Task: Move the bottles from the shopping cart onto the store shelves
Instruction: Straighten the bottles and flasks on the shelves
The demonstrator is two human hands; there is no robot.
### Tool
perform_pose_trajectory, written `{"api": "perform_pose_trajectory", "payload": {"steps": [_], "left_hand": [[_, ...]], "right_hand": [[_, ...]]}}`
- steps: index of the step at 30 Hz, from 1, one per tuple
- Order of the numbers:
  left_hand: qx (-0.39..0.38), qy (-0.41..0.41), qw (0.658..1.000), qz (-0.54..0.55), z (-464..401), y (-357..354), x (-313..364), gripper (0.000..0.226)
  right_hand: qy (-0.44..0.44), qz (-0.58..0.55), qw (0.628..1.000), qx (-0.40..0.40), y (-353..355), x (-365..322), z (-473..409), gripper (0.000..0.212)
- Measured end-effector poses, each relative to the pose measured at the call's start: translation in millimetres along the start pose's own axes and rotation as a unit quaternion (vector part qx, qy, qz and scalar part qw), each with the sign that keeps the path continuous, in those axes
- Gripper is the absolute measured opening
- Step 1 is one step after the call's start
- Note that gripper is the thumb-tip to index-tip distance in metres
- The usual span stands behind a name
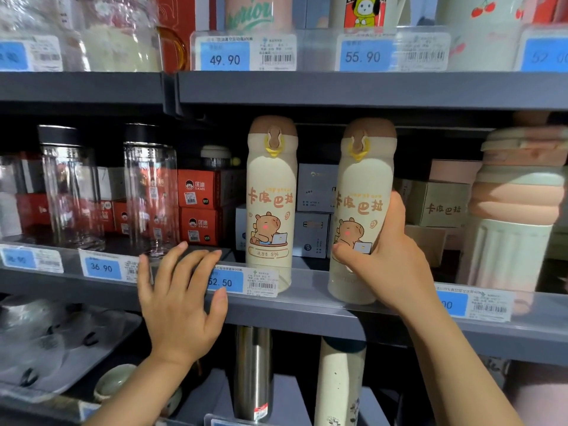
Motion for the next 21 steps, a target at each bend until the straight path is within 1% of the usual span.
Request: {"api": "perform_pose_trajectory", "payload": {"steps": [2, 5, 8, 9, 11, 12, 14, 15, 17, 19, 21], "left_hand": [[0.001, -0.003, 1.0, -0.001, 0, 0, -1, 0.042], [-0.008, -0.003, 1.0, 0.01, 0, 1, 1, 0.041], [-0.036, 0.011, 0.999, 0.013, 0, 3, -1, 0.041], [-0.051, 0.024, 0.998, 0.019, 1, 5, -1, 0.042], [-0.07, 0.053, 0.995, 0.04, 4, 12, 6, 0.045], [-0.074, 0.055, 0.994, 0.05, 6, 15, 14, 0.045], [-0.078, 0.012, 0.994, 0.079, 11, 22, 41, 0.045], [-0.081, -0.024, 0.992, 0.096, 13, 24, 60, 0.044], [-0.082, -0.093, 0.985, 0.12, 17, 24, 100, 0.04], [-0.08, -0.131, 0.979, 0.137, 21, 23, 137, 0.041], [-0.086, -0.137, 0.975, 0.151, 26, 15, 174, 0.045]], "right_hand": [[-0.006, 0.0, 1.0, -0.008, 1, 2, 0, 0.087], [-0.017, -0.029, 0.999, -0.019, 1, 2, 0, 0.089], [-0.006, -0.029, 1.0, -0.001, 1, 4, -1, 0.083], [0.004, -0.029, 0.999, 0.025, 2, 5, 0, 0.084], [0.042, -0.026, 0.991, 0.124, 10, 4, 7, 0.088], [0.086, -0.014, 0.98, 0.178, 15, 0, 13, 0.083], [0.191, 0.027, 0.945, 0.265, 26, -7, 30, 0.067], [0.225, 0.035, 0.931, 0.287, 31, -7, 38, 0.061], [0.253, 0.038, 0.916, 0.31, 48, 2, 46, 0.056], [0.245, 0.047, 0.908, 0.336, 73, 18, 50, 0.056], [0.221, 0.054, 0.911, 0.344, 100, 40, 48, 0.058]]}}
Point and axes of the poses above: each hand's wrist, its own z-axis away from the middle knuckle, its own y-axis out of the back of the hand, x = y × z, the point moved 5 cm from there along -z, towards the middle knuckle, and after that the axes turned 12 degrees about y, right-handed, at the moved point
